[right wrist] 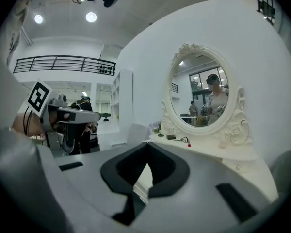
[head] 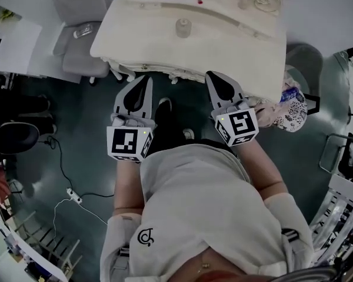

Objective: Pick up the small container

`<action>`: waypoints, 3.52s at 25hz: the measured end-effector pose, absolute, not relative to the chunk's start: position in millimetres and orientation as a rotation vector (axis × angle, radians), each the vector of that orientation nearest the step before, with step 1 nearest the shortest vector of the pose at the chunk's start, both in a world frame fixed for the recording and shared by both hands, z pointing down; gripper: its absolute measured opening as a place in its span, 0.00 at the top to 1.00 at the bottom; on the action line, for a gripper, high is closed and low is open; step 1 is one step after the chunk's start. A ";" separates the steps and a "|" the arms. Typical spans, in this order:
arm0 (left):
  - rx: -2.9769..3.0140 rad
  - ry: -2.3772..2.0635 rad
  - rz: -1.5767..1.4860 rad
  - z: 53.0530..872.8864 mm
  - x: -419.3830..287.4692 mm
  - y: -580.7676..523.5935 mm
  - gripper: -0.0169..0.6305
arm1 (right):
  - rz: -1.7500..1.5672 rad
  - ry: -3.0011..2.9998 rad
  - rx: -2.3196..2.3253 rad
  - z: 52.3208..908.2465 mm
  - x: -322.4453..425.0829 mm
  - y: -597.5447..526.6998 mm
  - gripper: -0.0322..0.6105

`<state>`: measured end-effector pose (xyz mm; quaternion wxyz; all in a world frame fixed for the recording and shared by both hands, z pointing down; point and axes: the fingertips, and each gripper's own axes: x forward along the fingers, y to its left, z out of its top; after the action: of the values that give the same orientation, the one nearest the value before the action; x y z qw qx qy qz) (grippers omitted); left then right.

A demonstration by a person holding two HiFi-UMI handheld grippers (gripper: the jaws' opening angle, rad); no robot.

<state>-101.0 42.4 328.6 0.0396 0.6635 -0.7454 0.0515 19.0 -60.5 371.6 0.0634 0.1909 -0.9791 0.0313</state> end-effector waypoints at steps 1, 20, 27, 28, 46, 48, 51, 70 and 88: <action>2.045 -2.269 0.159 331.1 -105.8 32.2 0.95 | 0.098 -2.954 0.596 371.5 15.0 -67.6 0.94; 2.377 -1.778 0.161 408.3 -188.3 -157.4 0.95 | 0.127 -2.850 0.852 404.4 -73.9 -197.7 0.94; 2.494 -1.559 0.260 465.1 -181.6 -192.2 0.70 | 0.204 -2.776 0.932 441.6 -87.0 -223.7 0.94; 2.498 -1.533 0.271 474.2 -180.9 -196.1 0.61 | 0.218 -2.765 0.941 447.3 -88.0 -226.2 0.94; 2.548 -1.352 0.567 582.9 -158.4 -249.2 0.35 | 0.339 -2.621 1.078 503.1 -81.0 -264.5 0.94; 2.565 -1.324 0.589 586.7 -154.7 -252.5 0.36 | 0.364 -2.612 1.095 506.1 -80.9 -266.6 0.94; 2.581 -1.300 0.600 590.3 -150.5 -257.5 0.36 | 0.410 -2.599 1.138 508.0 -78.2 -270.1 0.94; 2.515 -1.279 0.584 599.2 -141.7 -274.8 0.43 | 0.447 -2.526 1.252 507.5 -53.1 -277.7 0.94; 2.491 -1.445 0.527 496.1 -169.1 -270.6 0.43 | 0.312 -2.641 1.202 455.2 -67.2 -280.0 0.94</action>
<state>-169.1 -270.6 496.1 0.1069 0.8460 -0.4907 0.1791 -67.2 -280.0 455.2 0.1117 0.4092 -0.8993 0.1063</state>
